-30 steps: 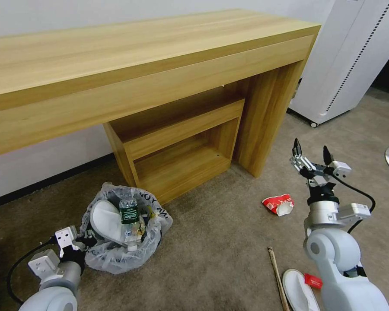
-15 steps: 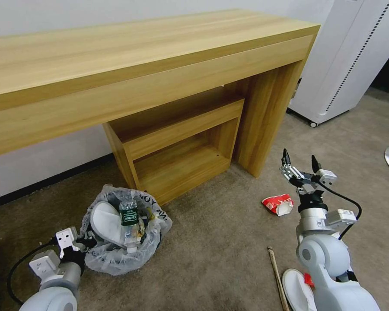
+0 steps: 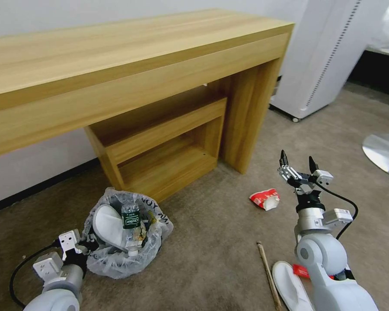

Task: Pick up the trash bin and place the garbage on the floor into it.

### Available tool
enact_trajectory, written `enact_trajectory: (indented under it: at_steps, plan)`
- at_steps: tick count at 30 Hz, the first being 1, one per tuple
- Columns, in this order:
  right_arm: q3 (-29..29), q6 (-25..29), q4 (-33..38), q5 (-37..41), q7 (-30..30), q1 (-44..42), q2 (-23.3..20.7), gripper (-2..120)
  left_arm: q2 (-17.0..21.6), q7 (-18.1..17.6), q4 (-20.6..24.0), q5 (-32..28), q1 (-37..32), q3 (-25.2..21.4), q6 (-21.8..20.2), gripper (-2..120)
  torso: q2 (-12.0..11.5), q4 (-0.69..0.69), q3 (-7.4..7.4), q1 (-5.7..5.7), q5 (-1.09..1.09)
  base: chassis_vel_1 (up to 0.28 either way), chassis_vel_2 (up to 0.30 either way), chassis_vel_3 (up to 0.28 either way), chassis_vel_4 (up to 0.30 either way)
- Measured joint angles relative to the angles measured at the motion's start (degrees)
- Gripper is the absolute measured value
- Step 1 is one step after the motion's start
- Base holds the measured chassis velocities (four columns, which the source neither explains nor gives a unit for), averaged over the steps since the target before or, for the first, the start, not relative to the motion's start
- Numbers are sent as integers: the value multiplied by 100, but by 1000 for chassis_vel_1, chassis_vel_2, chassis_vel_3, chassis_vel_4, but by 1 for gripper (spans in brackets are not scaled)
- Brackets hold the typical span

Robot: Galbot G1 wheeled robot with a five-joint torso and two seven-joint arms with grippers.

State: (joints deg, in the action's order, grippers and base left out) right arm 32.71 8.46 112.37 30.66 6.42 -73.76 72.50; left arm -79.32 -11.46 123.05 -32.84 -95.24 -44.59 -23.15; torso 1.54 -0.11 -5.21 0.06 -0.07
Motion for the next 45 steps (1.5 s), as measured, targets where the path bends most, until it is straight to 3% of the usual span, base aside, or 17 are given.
enact_trajectory:
  at_steps: [45]
  plan:
    - [-90, 74, -16, -44, 8, -54, -68, 100, 2, 21, 178, 2, -200, -8, -41, 1, 0, 1, 0, 1, 0, -81, -80, -85, -79]
